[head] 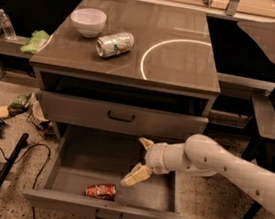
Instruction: Pick coke can from middle drawer and place on counter
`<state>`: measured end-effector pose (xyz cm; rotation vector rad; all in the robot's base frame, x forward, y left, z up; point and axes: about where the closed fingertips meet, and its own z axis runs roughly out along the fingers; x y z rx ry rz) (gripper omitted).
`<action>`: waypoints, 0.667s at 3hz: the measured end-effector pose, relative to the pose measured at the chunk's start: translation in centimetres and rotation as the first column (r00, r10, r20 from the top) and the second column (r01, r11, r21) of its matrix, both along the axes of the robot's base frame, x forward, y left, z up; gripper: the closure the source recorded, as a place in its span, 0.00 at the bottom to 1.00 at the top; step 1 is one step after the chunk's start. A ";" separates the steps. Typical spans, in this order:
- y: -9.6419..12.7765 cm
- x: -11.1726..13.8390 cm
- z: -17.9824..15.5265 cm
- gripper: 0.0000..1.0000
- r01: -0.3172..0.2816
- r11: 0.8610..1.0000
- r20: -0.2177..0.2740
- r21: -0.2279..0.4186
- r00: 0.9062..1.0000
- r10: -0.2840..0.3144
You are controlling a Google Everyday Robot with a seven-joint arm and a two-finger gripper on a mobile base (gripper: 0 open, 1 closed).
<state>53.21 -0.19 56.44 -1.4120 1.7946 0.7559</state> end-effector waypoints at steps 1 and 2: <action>1.6 0.8 -4.7 0.00 -0.038 0.999 -0.019 0.015 0.999 0.039; 1.9 0.7 -5.4 0.00 -0.040 0.999 -0.031 0.023 0.999 0.041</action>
Offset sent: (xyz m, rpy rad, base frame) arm 0.0072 0.0137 -0.0406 0.0125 0.0162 0.0331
